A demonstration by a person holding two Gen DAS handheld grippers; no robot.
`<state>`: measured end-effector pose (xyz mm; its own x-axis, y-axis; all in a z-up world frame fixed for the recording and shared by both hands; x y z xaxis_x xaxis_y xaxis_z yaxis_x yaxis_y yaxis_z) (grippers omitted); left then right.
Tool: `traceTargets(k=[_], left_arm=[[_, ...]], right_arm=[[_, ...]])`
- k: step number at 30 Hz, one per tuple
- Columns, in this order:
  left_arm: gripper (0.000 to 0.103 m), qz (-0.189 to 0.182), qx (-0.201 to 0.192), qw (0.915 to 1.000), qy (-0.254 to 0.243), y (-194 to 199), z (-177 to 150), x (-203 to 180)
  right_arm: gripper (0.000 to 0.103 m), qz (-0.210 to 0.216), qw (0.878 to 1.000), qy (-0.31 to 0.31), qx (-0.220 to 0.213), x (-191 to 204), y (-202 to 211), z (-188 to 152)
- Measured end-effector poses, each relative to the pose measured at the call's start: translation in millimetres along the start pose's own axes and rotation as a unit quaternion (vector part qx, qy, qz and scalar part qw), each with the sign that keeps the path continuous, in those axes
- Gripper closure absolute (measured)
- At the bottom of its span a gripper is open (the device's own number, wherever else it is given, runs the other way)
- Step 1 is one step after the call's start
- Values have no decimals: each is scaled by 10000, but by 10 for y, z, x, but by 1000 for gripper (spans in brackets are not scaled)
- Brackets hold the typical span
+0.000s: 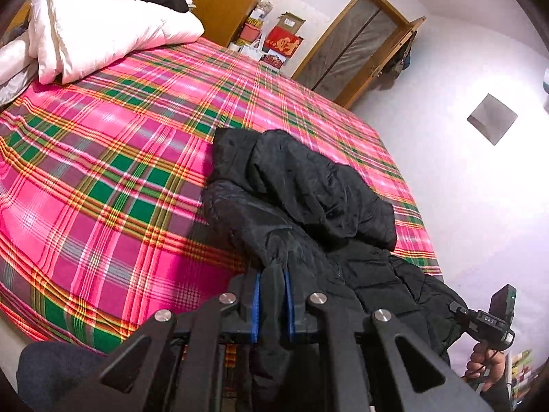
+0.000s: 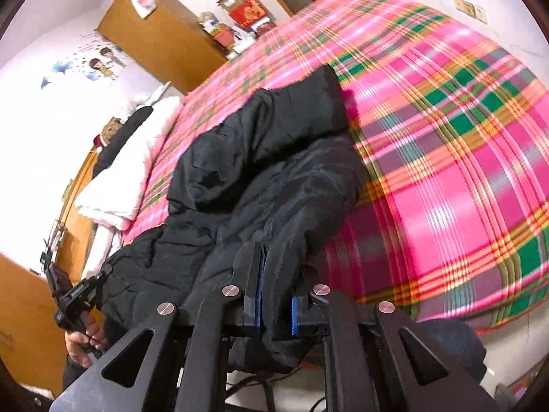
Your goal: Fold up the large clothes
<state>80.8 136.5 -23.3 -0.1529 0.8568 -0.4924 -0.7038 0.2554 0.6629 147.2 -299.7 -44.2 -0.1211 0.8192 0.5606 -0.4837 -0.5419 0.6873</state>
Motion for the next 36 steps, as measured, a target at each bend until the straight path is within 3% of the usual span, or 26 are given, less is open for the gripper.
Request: traceTargets(k=[10, 18, 23, 29, 36], left_arm=[[92, -300, -167, 9993, 158, 366, -30, -17], [92, -413, -381, 9976, 412, 277, 363, -49], [92, -478, -430, 9953, 722, -104, 875, -65], [92, -320, -220, 9933, 1084, -900, 1453, 7], [89, 130, 377, 9896, 1382, -1998, 1642, 329]], right_arm=[[92, 240, 9996, -77, -110, 99, 274, -208], [92, 484, 9976, -183, -451, 268, 245, 431], [92, 563, 9957, -457, -580, 273, -14, 1029], [92, 350, 9934, -1044, -331, 39, -764, 1786], [82, 4, 9863, -1635, 236, -409, -1715, 2165]])
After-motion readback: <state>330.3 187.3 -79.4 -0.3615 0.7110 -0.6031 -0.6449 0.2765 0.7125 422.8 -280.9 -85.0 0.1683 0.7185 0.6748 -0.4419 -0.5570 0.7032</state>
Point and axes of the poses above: each gripper's, at about its wrist camera, not at the fingertips, and y roughly against the way its jaws point, x to its left, z to its top, the point moved 9 cm from there along -y, roughly the way its jaws point, and after that the axes turned 2 degrees about z, right-handed, at the moved point
